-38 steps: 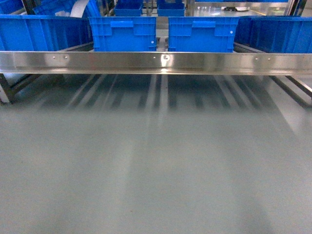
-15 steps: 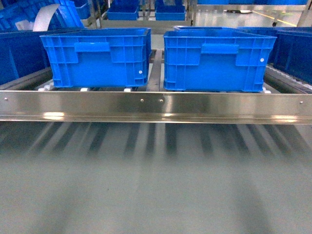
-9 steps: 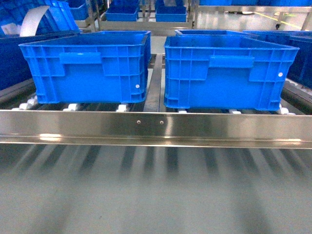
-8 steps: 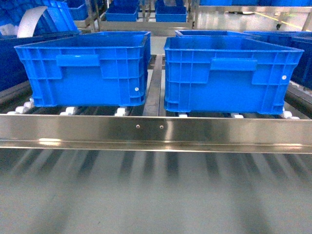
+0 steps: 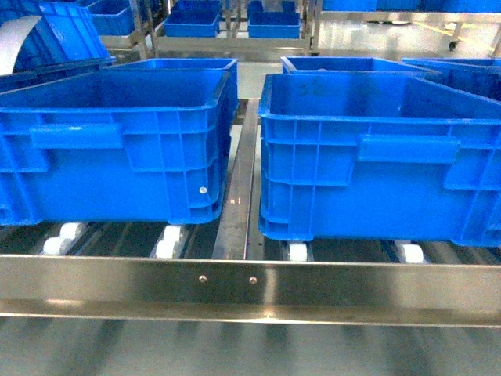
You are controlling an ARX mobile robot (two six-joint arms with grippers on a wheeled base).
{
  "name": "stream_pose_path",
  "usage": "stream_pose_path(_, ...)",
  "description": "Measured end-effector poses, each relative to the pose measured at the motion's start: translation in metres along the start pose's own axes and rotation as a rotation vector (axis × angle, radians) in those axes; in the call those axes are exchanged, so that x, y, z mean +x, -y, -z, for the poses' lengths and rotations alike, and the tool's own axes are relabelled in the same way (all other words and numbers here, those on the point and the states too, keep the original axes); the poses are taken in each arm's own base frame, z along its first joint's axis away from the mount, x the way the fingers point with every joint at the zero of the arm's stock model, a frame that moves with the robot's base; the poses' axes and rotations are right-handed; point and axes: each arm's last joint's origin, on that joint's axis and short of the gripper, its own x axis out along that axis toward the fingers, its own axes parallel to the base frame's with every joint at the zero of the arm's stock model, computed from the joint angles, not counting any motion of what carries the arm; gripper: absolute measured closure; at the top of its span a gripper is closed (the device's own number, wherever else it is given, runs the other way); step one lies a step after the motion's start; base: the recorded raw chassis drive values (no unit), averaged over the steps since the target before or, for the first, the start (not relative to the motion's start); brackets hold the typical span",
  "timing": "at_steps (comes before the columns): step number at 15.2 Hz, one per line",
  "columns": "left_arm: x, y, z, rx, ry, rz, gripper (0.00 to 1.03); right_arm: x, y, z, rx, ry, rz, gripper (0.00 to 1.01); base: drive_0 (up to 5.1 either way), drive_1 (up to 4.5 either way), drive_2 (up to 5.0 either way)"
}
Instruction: Sort blue parts and orange caps into right shelf containers
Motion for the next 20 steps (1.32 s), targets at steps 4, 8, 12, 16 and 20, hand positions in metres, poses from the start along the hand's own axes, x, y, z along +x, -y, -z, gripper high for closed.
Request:
stream_pose_path(4,0.0004,0.0,0.0001,0.0,0.0,0.0,0.59,0.0005,0.0,0.0004,0.0,-0.003,0.0,0.58,0.0,2.18,-2.1)
stream_pose_path(8,0.0004,0.0,0.0002,0.0,-0.002,0.0,0.59,0.0009,-0.0001,0.0009,-0.001,-0.006,0.0,0.58,0.0,0.0,0.0)
stream_pose_path(12,0.0003,0.0,0.0002,0.0,-0.001,0.0,0.59,0.0009,-0.0001,0.001,-0.001,-0.006,0.0,0.58,0.0,0.0,0.0)
stream_pose_path(16,0.0003,0.0,0.0002,0.0,-0.001,0.0,0.59,0.0009,-0.0001,0.001,-0.001,-0.006,0.0,0.58,0.0,0.0,0.0)
stream_pose_path(20,0.0003,0.0,0.0002,0.0,-0.001,0.0,0.59,0.0009,0.0,0.0011,-0.001,-0.006,0.0,0.58,0.0,0.0,0.0)
